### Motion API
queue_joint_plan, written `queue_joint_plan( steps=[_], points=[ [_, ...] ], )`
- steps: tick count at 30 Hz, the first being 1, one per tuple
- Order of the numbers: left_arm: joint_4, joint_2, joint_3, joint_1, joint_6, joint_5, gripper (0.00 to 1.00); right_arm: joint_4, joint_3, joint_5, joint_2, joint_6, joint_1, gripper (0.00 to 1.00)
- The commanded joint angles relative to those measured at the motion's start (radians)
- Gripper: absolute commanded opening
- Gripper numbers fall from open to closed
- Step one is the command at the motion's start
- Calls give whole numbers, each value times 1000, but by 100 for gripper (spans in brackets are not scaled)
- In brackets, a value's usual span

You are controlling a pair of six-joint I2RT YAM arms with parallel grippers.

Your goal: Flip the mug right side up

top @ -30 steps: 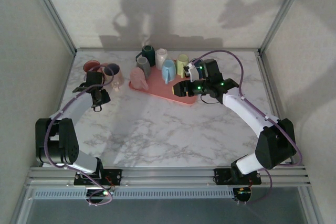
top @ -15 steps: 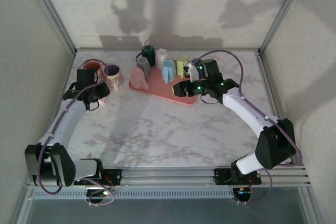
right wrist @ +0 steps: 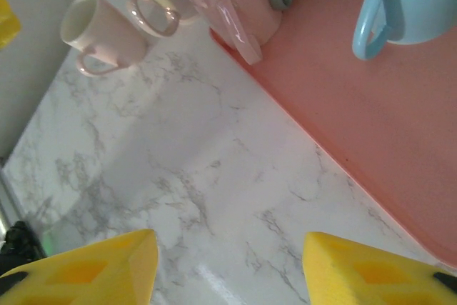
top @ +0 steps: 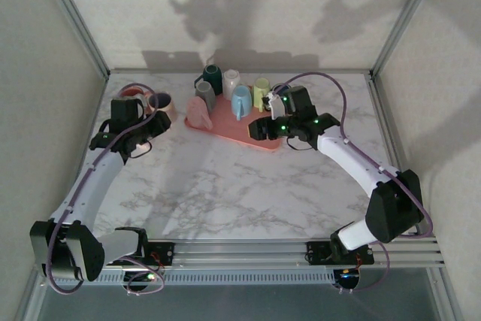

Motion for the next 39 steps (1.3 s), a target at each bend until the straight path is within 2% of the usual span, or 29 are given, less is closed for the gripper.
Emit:
queue_joint_plan(
  steps=[1, 3, 10, 14, 19, 30, 39],
  points=[
    [-3, 11, 0, -7, -8, 37, 53, -47, 76, 137, 55, -48, 66, 57],
    [-19, 15, -1, -5, 4, 24, 53, -57, 133, 198, 122, -69, 110, 56],
    [-50, 22, -18, 2, 43, 17, 52, -102, 422, 262, 413, -86, 202, 55],
    [-39, 24, -35, 14, 63, 50, 52, -164, 621, 300, 582, -77, 245, 56],
    [7, 18, -50, 22, 75, 107, 52, -195, 789, 380, 729, -76, 261, 56],
    [69, 19, -74, 22, 87, 165, 52, -264, 1027, 426, 927, -170, 260, 52],
    [97, 16, -95, 22, 63, 187, 52, -230, 1077, 410, 995, -200, 261, 47]
  ],
)
